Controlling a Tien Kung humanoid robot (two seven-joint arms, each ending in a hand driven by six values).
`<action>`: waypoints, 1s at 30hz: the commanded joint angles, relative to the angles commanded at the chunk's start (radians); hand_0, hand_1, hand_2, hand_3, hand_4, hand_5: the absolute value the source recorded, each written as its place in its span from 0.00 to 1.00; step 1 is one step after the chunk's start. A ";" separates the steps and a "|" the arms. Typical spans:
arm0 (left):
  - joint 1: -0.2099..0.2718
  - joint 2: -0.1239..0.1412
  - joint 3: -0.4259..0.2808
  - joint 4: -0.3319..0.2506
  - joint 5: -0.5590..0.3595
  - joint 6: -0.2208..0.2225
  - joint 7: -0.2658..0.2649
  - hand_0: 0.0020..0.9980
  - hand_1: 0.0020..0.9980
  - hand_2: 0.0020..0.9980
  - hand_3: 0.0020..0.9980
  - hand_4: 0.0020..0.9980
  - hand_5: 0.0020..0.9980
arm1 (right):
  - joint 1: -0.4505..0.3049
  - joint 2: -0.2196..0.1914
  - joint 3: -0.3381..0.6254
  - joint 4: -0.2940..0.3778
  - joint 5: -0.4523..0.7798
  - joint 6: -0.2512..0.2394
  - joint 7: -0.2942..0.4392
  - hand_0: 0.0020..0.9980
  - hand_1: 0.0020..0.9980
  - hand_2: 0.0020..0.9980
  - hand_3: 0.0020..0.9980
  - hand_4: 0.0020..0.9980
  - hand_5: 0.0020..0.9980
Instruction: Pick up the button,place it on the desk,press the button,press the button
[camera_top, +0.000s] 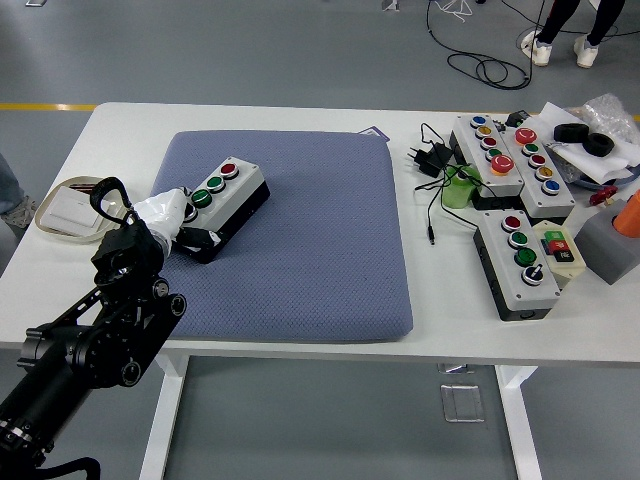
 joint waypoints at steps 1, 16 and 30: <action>0.000 0.001 0.000 0.002 0.000 0.006 -0.004 0.23 0.20 0.26 0.41 0.34 0.00 | 0.000 0.000 -0.001 0.000 -0.001 0.000 0.000 0.70 0.68 0.78 0.61 0.40 0.22; 0.001 0.030 0.035 0.025 0.000 0.155 -0.122 0.10 0.04 0.12 0.27 0.06 0.00 | 0.007 -0.002 0.000 0.000 -0.010 -0.004 0.001 0.69 0.67 0.77 0.60 0.40 0.22; -0.064 0.205 0.306 -0.047 0.000 0.303 -0.402 0.10 0.03 0.11 0.27 0.08 0.00 | 0.009 -0.002 0.001 0.000 -0.017 -0.005 0.000 0.69 0.67 0.76 0.60 0.39 0.22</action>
